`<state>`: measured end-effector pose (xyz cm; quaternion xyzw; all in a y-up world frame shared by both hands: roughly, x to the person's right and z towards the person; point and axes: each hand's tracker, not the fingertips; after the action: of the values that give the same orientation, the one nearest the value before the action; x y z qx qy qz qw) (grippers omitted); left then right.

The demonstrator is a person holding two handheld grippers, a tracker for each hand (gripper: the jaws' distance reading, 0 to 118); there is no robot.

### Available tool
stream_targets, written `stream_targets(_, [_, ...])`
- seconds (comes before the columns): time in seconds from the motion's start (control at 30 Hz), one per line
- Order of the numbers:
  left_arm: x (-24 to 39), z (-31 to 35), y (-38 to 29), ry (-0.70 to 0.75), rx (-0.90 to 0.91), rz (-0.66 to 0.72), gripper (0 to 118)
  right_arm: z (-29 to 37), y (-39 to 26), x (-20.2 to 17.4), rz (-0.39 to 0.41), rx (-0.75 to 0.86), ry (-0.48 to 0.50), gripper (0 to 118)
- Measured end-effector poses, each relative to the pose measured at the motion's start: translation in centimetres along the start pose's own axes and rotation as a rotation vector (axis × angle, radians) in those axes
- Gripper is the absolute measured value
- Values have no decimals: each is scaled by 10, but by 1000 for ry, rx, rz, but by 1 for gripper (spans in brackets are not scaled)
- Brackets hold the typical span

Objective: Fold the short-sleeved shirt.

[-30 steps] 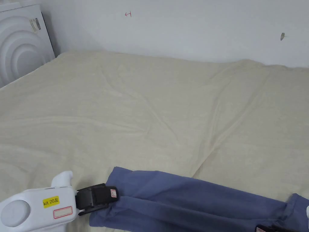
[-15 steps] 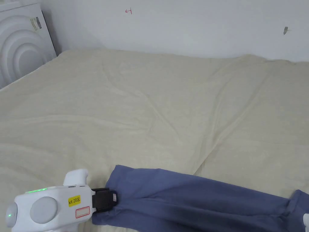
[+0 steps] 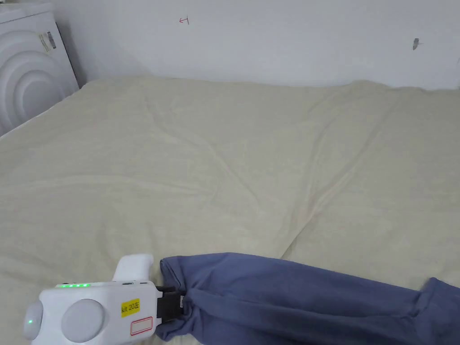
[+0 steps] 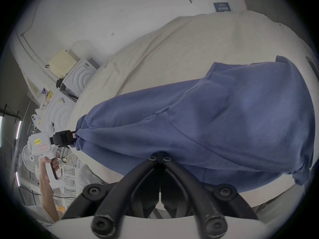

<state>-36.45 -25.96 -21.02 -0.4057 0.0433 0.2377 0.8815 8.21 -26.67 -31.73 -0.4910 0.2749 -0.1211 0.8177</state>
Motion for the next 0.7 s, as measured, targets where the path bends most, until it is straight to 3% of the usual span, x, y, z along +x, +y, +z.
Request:
stream_targets(0.07, [7,7,4,-69,16,29,9,8,2,4,-5,18,5,0])
stream_targets(0.17, [30,23,18,-48,79,-14,9,20,5,11,-6,48,5,0])
stream_targets(0.3, [82,36,41,-99,149,-134,9,12,7,20,-23,90,7,0])
stream_targets(0.4, [131,33,50,-184,141,-209,9,45,9,49,-40,116,3,0])
stream_targets(0.57, [215,-12,39,-379,18,-312,9,60,8,77,-57,152,-1,0])
stream_targets(0.7, [265,-66,11,-437,-150,-408,9,75,4,76,-85,172,-4,0])
